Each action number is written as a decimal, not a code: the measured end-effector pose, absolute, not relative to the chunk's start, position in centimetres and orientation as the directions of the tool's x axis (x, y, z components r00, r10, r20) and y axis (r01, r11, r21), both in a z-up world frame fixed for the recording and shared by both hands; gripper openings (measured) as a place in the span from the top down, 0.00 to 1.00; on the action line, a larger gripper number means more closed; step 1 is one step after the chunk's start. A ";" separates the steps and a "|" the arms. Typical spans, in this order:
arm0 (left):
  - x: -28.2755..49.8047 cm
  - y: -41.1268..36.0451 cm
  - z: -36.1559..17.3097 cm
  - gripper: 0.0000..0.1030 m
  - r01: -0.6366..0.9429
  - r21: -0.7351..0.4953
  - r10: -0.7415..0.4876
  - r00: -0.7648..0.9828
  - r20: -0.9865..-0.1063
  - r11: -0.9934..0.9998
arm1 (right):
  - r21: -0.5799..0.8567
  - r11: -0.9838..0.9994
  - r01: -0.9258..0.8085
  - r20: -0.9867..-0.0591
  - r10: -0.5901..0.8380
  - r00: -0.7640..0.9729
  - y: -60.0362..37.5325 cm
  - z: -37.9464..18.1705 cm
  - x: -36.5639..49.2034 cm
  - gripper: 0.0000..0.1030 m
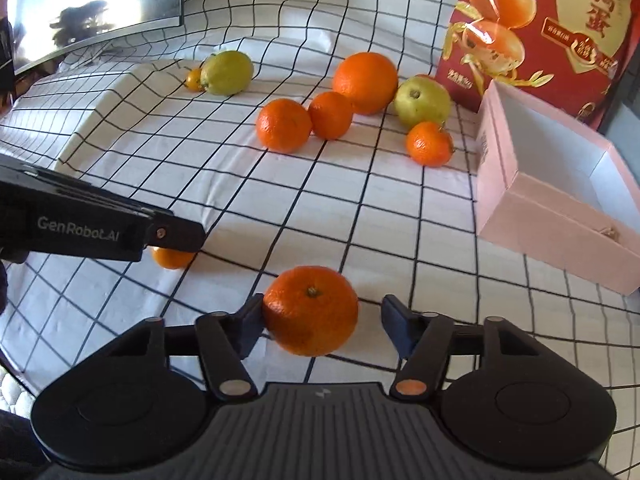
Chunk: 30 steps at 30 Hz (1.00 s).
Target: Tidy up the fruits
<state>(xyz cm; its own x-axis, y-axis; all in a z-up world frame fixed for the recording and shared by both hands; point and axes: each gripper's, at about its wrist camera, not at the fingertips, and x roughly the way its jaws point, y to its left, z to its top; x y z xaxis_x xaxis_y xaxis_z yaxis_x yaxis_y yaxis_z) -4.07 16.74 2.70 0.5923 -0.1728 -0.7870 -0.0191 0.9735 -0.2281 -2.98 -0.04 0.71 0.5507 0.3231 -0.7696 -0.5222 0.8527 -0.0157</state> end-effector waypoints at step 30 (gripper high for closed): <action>7.5 7.1 13.3 0.69 0.331 -0.287 -0.438 0.697 -0.568 0.899 | -0.018 0.959 -0.282 -0.609 0.213 0.764 -12.0 7.0 0.2 0.54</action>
